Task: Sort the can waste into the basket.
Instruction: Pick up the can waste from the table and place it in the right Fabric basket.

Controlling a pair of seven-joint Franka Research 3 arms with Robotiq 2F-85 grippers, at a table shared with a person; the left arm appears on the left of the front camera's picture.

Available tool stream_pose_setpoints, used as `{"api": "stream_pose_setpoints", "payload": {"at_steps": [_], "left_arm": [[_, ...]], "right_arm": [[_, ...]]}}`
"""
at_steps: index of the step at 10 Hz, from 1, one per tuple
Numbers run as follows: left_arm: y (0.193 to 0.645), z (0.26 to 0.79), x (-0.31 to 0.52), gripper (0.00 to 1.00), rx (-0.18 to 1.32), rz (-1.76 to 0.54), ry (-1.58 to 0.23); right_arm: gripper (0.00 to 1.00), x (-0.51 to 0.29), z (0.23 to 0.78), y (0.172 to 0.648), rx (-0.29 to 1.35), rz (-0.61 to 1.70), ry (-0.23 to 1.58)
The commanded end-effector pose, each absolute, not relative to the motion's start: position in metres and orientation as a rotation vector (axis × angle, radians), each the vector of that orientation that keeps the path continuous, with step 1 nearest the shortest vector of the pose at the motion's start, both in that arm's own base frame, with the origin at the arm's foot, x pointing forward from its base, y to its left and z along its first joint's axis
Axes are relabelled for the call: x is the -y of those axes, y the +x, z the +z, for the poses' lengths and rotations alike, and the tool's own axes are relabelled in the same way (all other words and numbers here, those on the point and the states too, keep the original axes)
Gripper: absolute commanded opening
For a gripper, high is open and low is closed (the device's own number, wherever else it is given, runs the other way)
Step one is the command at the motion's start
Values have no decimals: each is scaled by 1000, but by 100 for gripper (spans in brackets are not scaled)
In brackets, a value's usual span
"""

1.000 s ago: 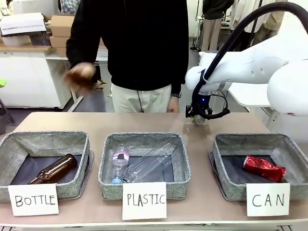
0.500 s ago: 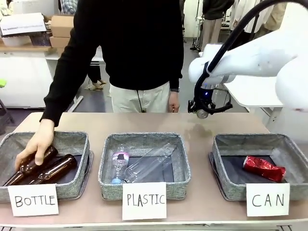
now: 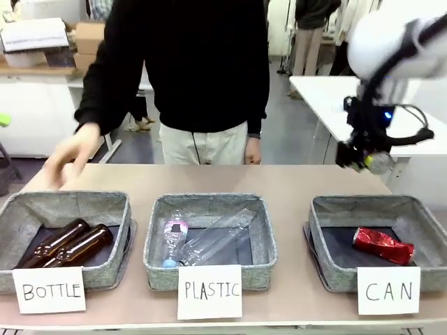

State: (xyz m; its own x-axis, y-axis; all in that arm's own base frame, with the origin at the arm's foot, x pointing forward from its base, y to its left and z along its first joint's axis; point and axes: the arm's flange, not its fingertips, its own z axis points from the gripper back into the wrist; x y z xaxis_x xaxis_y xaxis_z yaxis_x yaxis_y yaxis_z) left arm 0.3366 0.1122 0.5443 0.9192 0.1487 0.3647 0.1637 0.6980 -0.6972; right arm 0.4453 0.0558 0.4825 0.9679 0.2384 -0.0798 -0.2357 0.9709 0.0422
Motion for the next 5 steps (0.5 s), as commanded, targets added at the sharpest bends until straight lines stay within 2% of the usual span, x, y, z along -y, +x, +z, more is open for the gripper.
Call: {"api": "stream_pose_setpoints", "payload": {"at_steps": [1,2,5], "left_arm": [[335,545,-114,100,403,-5,-803],[335,545,-114,100,403,-5,-803],[335,545,-114,100,403,-5,-803]], "right_arm": [[0,-23,439,376,20,293,177],[0,-22,426,363,79,349,232],[0,-18,421,359,104,356,297]]}}
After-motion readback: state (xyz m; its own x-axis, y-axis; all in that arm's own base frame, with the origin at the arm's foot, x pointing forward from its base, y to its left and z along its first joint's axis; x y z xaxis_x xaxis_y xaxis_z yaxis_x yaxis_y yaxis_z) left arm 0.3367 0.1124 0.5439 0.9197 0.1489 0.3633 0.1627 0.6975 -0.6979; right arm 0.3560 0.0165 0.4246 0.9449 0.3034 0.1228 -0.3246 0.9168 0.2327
